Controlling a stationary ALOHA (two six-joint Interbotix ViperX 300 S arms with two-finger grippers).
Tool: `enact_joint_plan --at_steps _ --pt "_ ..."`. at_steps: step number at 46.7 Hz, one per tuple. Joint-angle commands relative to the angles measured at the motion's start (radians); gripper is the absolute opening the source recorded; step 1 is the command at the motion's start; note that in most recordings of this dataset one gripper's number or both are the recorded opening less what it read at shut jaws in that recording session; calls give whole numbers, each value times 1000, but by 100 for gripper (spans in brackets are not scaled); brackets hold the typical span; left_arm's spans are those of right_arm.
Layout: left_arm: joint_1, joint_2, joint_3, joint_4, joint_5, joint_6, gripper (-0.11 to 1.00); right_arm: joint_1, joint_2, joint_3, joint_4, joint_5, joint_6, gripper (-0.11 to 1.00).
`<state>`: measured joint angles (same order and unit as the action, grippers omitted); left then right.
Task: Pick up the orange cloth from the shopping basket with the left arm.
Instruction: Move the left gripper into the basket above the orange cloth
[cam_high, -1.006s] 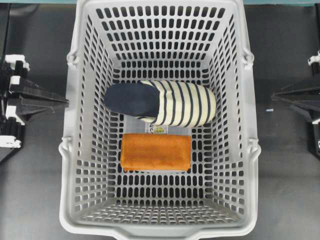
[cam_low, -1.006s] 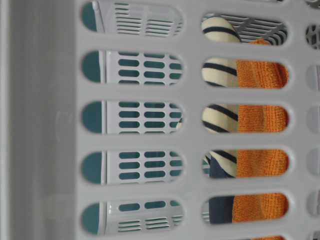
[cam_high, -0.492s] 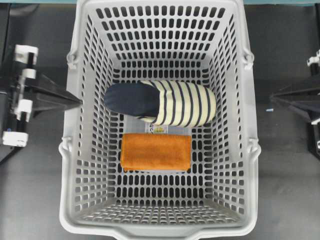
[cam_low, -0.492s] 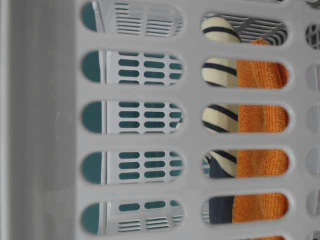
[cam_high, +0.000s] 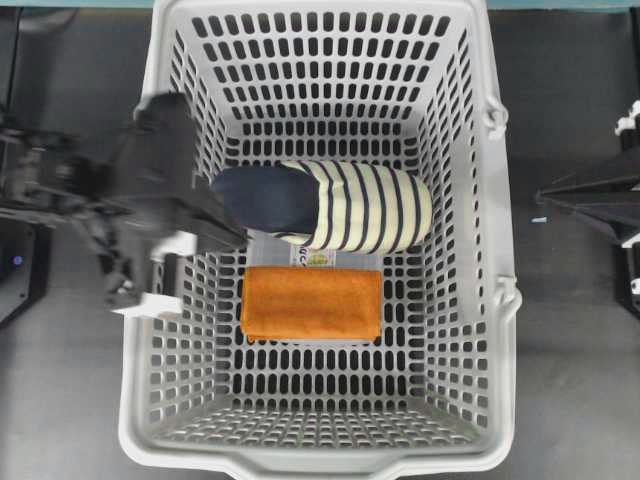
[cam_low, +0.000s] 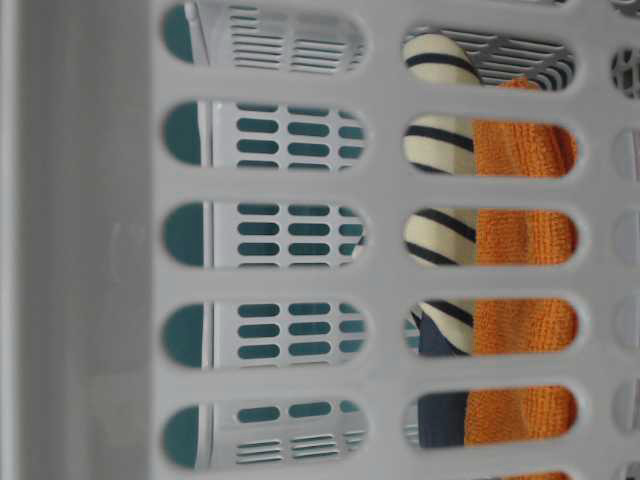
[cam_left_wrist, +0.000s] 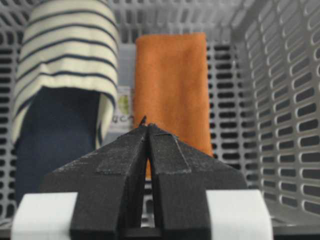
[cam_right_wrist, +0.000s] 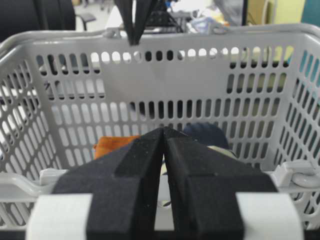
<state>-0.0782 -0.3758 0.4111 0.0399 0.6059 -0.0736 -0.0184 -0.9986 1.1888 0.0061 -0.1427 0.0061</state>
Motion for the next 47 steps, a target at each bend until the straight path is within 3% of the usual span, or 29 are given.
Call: enact_joint_plan --at_steps 1,6,9,20,24,32,41,47 --pt "-3 55 -84 5 51 3 1 -3 -6 -6 5 3 2 -1" --pt "-5 107 -130 5 61 3 2 -3 -21 -2 6 9 2 -1" --pt "-5 135 -156 5 67 -5 9 -3 -31 -2 8 15 2 -1" --pt "-26 262 -247 5 167 -8 73 -5 -54 3 8 31 2 -1" --pt "-29 308 -273 5 222 -12 88 -3 -61 5 8 31 2 -1" --pt "-37 390 -327 5 249 -26 87 -3 -67 8 8 31 3 -1" --pt "-46 463 -331 5 249 -112 87 -3 -74 8 8 23 3 -1" --pt "-52 495 -325 5 241 -130 87 -3 -75 8 8 23 3 -1"
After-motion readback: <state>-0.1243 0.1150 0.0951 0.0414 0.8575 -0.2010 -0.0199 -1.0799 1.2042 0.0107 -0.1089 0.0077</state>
